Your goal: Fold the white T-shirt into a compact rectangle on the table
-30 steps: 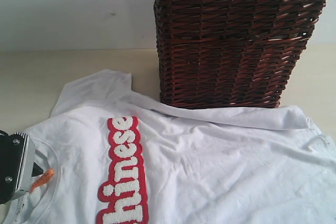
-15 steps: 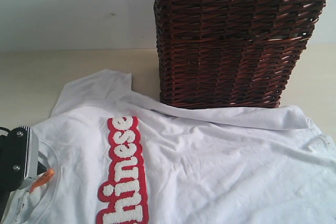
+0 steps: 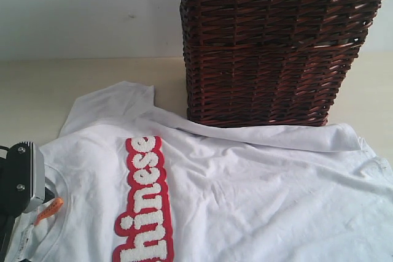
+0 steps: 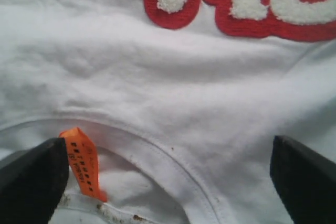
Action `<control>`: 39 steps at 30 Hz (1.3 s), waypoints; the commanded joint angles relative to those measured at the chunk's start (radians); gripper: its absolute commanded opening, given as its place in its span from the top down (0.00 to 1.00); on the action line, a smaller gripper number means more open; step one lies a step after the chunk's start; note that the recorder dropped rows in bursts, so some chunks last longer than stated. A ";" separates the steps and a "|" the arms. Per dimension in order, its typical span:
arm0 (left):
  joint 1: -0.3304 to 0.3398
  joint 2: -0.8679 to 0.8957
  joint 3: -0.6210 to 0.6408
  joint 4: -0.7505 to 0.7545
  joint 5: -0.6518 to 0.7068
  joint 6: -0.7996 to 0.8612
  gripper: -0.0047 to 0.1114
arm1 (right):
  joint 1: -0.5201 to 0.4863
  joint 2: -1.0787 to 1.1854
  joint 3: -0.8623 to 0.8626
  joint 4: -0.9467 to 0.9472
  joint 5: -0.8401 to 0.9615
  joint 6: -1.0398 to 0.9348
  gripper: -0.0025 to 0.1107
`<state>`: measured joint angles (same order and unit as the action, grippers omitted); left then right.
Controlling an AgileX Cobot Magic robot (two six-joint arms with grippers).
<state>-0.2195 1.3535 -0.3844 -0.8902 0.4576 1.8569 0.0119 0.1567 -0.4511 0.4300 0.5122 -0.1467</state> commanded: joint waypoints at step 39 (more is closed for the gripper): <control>-0.001 0.039 -0.003 -0.380 0.149 0.234 0.06 | -0.001 1.037 -0.142 0.490 -0.038 -1.124 0.98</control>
<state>-0.2195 1.3818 -0.3844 -1.2546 0.5849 2.0874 0.0119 1.1764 -0.5629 0.8784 0.5477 -1.1395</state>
